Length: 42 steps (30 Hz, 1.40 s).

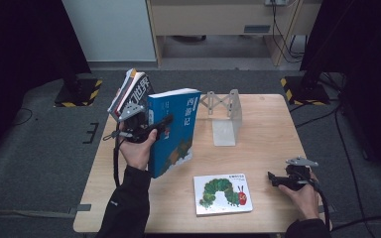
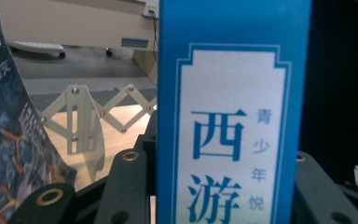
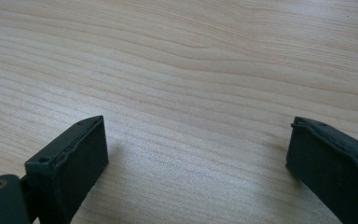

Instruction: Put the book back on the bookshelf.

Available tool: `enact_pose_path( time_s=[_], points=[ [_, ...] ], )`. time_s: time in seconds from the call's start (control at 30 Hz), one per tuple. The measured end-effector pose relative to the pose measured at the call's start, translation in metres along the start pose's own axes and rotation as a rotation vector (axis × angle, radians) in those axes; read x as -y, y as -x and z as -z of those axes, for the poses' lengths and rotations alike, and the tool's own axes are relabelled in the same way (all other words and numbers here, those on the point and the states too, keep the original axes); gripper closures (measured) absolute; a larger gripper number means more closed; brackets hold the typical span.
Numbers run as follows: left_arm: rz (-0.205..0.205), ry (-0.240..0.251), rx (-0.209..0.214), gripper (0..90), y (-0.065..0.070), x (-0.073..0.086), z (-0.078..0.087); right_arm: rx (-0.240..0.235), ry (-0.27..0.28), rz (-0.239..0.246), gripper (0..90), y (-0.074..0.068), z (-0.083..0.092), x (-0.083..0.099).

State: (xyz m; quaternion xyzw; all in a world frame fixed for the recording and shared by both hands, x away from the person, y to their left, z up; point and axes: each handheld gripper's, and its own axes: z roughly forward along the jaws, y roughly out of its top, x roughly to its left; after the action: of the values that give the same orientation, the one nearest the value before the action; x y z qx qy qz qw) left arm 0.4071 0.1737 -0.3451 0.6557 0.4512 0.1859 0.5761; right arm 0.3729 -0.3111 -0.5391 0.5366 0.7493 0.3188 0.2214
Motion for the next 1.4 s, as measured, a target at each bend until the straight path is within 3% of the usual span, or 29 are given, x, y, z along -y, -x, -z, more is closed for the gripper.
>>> enact_pose_path(
  time_s=[0.1,0.27,0.57,0.77,0.9,1.23,1.4],
  points=[
    [-0.006,0.015,-0.004,60.3,0.001,-0.001,-0.009,-0.002,-0.002,0.000,5.6,0.000,0.000,0.000],
    [0.027,0.019,-0.022,60.3,-0.004,-0.002,-0.024,-0.002,-0.002,0.003,5.5,0.000,0.000,0.000],
    [0.002,0.028,-0.081,60.3,-0.010,-0.004,-0.052,-0.003,-0.003,0.006,4.9,0.000,0.000,0.000],
    [0.014,0.049,-0.092,60.3,-0.013,-0.004,-0.067,-0.002,-0.003,0.006,4.8,0.000,0.000,0.000],
    [-0.002,0.078,-0.113,60.3,-0.014,-0.002,-0.075,-0.002,-0.003,0.005,4.8,0.000,0.000,0.000],
    [0.020,0.077,-0.128,60.2,-0.020,0.006,-0.096,-0.001,-0.002,0.006,4.8,0.000,0.000,0.000],
    [0.004,0.085,-0.146,60.2,-0.021,0.010,-0.106,-0.001,-0.002,0.005,4.8,0.000,0.000,0.000]
  ],
)
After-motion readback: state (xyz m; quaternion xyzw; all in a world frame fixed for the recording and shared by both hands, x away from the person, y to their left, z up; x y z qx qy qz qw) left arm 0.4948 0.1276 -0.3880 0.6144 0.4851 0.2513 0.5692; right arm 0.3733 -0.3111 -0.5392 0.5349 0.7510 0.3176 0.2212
